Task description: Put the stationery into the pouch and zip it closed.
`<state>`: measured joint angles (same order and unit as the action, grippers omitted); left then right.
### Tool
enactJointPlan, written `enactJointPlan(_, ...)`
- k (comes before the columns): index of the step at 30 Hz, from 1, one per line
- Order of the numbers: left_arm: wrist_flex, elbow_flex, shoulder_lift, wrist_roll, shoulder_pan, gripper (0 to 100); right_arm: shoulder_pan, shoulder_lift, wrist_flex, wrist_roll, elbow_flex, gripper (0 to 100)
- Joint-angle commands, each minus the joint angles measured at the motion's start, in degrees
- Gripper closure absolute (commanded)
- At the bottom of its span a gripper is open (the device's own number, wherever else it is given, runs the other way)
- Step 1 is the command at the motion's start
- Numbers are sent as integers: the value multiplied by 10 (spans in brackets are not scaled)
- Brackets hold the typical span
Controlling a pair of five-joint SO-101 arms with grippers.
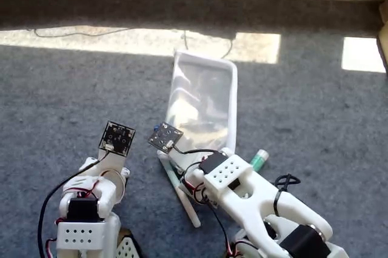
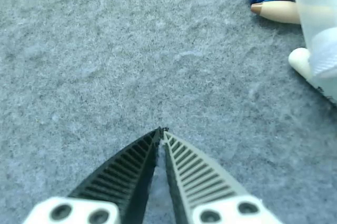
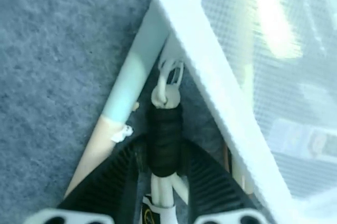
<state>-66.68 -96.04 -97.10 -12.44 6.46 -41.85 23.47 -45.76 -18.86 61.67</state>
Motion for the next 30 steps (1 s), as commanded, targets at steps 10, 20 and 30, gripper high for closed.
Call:
enactJointPlan(10, -4, -14, 0, 4, 5, 993, 18, 70, -30, 31, -7, 993)
enactJointPlan(20, -4, -14, 0, 4, 5, 993, 40, 221, -37, 79, 12, 993)
enactJointPlan(30, -4, -14, 0, 4, 5, 993, 58, 342, -38, 80, 60, 993)
